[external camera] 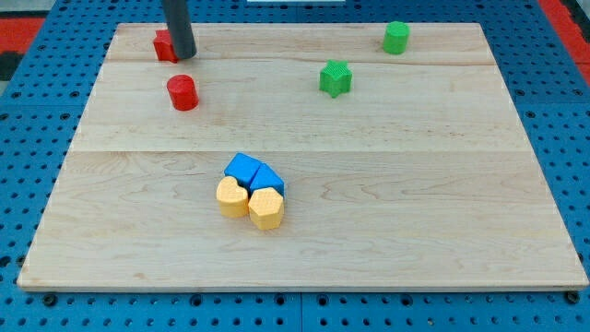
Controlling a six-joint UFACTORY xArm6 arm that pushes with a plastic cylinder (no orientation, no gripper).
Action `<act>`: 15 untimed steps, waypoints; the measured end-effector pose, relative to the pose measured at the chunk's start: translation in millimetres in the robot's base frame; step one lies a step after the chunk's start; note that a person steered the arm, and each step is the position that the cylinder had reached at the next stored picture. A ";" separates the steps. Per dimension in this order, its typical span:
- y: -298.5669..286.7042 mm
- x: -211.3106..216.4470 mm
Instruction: Push the blue cube along the blue triangle towards the bottom center of the board
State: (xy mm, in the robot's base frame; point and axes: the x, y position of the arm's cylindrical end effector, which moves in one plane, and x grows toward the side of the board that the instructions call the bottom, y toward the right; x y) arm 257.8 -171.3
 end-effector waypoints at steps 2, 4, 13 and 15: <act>-4.2 0.0; 104.5 14.0; 91.6 212.1; 161.3 222.6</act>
State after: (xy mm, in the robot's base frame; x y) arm 480.4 -10.0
